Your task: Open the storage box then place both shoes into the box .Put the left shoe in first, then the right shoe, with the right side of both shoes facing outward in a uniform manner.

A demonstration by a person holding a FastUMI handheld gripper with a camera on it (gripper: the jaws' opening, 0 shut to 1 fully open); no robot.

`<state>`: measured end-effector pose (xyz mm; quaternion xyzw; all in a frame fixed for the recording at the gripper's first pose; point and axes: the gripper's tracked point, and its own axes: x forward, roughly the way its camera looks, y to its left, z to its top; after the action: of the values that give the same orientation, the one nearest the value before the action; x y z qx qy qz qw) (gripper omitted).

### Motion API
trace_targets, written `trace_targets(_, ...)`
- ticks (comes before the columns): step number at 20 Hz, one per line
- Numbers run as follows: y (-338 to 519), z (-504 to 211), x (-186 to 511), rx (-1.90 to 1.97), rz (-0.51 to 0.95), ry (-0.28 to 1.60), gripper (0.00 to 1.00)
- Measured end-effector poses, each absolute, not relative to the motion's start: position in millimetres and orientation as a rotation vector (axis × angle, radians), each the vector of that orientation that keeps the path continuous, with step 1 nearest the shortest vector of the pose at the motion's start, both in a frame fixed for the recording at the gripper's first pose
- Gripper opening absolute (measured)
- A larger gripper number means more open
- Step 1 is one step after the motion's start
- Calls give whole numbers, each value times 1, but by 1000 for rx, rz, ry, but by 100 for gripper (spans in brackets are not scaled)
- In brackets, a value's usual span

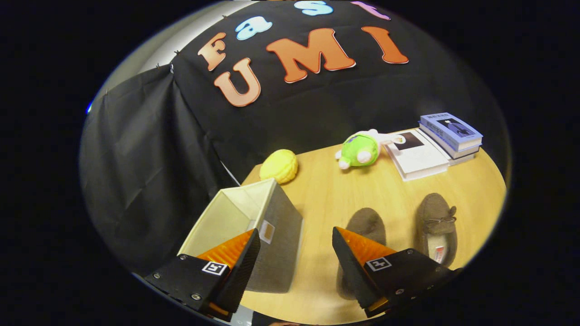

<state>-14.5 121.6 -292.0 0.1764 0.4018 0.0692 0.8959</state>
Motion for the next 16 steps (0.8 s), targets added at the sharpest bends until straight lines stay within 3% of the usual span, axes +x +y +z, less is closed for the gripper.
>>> trace_targets(10,57,-346,-32,217,-6,903,95)
trace_targets(16,47,-387,-37,255,-34,1002,86)
